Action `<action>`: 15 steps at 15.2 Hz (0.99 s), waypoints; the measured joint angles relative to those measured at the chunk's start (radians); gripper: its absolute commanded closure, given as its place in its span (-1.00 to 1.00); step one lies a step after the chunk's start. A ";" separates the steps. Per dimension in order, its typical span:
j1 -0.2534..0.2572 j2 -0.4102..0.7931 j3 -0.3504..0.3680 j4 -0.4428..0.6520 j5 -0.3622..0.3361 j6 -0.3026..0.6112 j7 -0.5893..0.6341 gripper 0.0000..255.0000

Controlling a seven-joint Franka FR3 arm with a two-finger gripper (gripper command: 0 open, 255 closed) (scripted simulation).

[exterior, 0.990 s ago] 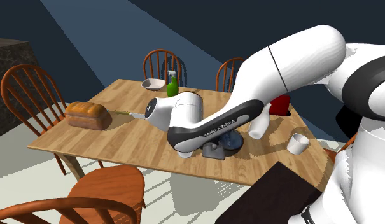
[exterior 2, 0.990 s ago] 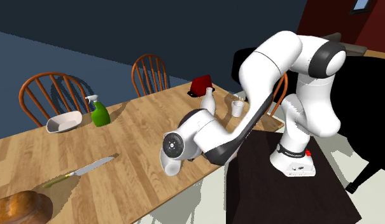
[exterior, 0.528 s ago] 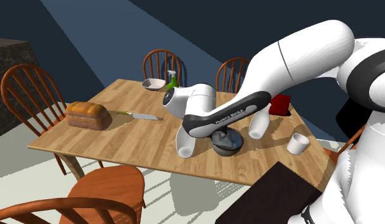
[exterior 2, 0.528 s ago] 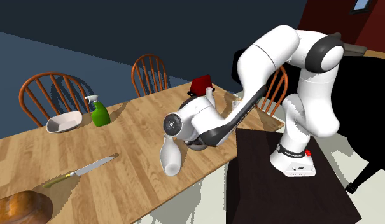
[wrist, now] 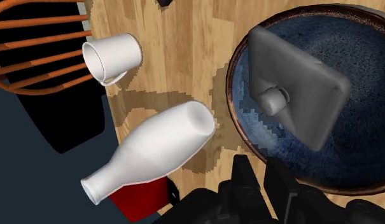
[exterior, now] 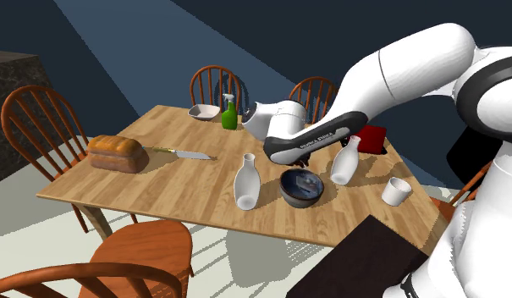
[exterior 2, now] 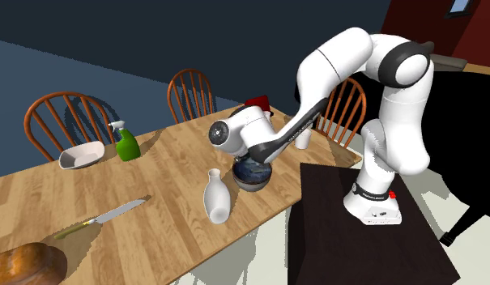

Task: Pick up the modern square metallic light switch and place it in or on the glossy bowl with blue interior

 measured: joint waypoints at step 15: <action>-0.134 -0.121 -0.101 -0.412 0.134 0.736 0.473 -1.00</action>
